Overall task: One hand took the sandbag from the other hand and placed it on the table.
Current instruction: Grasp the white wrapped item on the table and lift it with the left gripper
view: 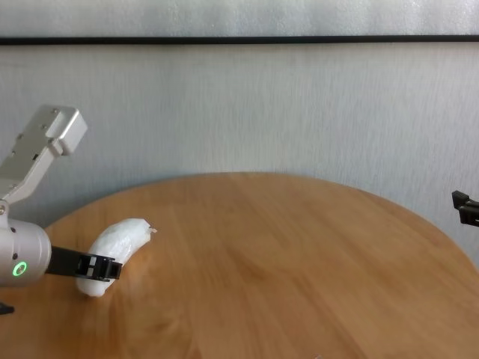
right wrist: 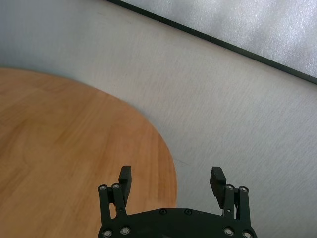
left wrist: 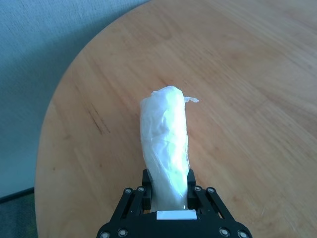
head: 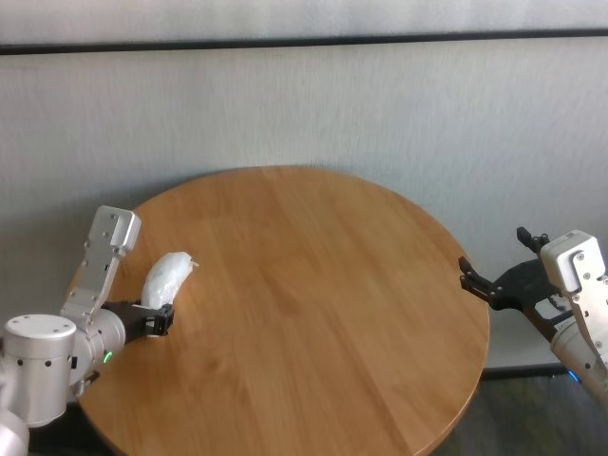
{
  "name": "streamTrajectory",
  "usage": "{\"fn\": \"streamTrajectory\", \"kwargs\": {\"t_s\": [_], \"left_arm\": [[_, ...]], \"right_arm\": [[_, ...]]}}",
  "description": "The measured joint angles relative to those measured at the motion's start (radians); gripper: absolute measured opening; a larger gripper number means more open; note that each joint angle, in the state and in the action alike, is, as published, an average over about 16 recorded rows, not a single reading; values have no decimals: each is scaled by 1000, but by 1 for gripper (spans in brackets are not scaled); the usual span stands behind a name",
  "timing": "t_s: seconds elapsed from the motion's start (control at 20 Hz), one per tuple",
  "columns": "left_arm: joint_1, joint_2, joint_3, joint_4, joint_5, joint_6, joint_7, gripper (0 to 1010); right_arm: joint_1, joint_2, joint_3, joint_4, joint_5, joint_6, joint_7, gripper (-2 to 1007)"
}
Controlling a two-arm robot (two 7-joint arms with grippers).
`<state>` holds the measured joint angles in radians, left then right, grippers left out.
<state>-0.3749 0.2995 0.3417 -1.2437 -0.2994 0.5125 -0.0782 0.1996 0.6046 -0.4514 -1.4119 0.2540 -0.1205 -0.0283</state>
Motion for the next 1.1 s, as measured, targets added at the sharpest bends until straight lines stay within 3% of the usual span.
{"fn": "streamTrajectory", "kwargs": {"t_s": [1.1], "left_arm": [[0,0,0,0,0,0,0,401]], "right_arm": [[0,0,0,0,0,0,0,1002]]}}
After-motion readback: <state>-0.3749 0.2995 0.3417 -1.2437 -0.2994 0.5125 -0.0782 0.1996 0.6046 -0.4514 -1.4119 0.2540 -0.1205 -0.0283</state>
